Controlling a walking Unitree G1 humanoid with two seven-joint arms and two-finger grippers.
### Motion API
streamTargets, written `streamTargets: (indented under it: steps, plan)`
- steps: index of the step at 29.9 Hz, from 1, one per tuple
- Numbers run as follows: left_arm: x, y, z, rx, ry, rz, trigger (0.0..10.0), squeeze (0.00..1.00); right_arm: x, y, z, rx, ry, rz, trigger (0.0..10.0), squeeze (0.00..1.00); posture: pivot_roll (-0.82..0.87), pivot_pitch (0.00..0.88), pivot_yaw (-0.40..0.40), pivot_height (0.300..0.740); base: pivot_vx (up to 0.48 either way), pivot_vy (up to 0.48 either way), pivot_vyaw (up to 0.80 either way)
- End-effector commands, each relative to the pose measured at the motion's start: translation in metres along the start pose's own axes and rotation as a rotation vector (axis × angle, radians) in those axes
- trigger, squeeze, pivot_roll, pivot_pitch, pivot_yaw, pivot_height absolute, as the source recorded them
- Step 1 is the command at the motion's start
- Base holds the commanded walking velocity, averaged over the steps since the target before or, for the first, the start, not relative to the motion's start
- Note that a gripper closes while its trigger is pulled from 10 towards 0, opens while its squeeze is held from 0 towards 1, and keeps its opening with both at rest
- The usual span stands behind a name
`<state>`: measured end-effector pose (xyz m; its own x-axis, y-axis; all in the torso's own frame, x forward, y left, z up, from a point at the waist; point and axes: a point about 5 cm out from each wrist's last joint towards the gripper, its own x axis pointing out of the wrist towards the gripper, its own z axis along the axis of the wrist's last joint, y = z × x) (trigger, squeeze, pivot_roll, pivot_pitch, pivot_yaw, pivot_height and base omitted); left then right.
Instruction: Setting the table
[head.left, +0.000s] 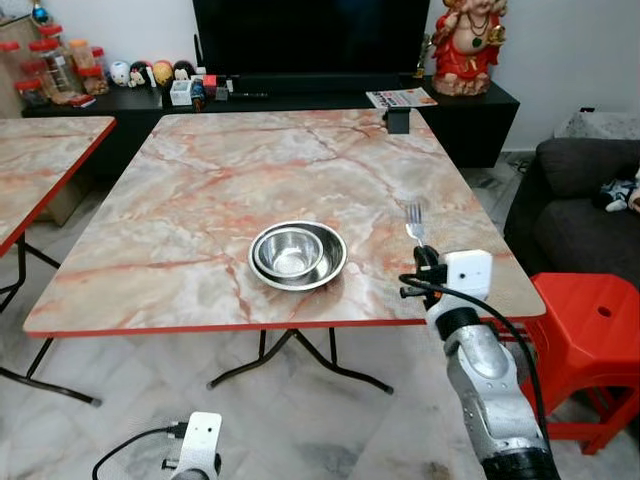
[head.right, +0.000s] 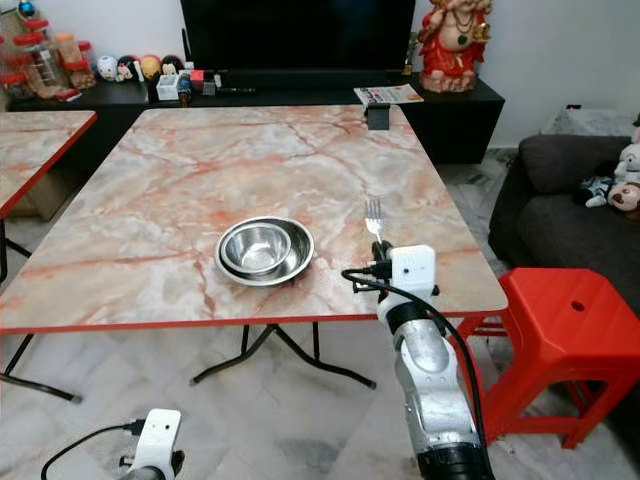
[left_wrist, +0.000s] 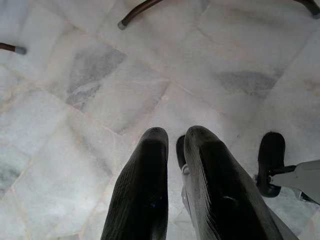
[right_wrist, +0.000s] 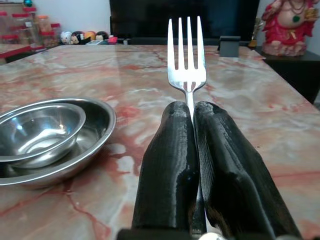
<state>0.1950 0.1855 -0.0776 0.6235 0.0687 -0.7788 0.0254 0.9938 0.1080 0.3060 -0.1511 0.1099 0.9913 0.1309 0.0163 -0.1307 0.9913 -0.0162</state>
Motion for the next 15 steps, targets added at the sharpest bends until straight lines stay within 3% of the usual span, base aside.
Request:
streamTargets:
  steps: [1, 4, 8, 15]
  plan:
    - [0.0002, 0.0042, 0.0008, -0.002, 0.005, 0.018, 10.0, 0.0, 0.0024, -0.0002, 0.0013, 0.0, 0.003, 0.001, 10.0, 0.0, -0.05, 0.0, -0.01, 0.74, 0.356, 0.0, 0.0]
    - [0.0002, 0.0049, 0.0007, -0.002, 0.005, 0.019, 10.0, 0.0, 0.0018, 0.0023, 0.0024, -0.028, -0.006, 0.017, 10.0, 0.0, -0.05, 0.0, -0.009, 0.74, 0.359, 0.0, 0.0]
    - [0.0002, 0.0048, 0.0007, -0.001, 0.005, 0.019, 10.0, 0.0, 0.0017, 0.0025, 0.0011, -0.027, 0.001, 0.014, 10.0, 0.0, -0.05, 0.0, -0.009, 0.74, 0.359, 0.0, 0.48]
    - [0.0002, 0.0047, 0.001, -0.002, 0.003, 0.019, 10.0, 0.0, 0.0018, 0.0015, 0.0004, -0.007, 0.006, 0.005, 10.0, 0.0, -0.05, 0.0, -0.009, 0.74, 0.359, 0.0, 0.0]
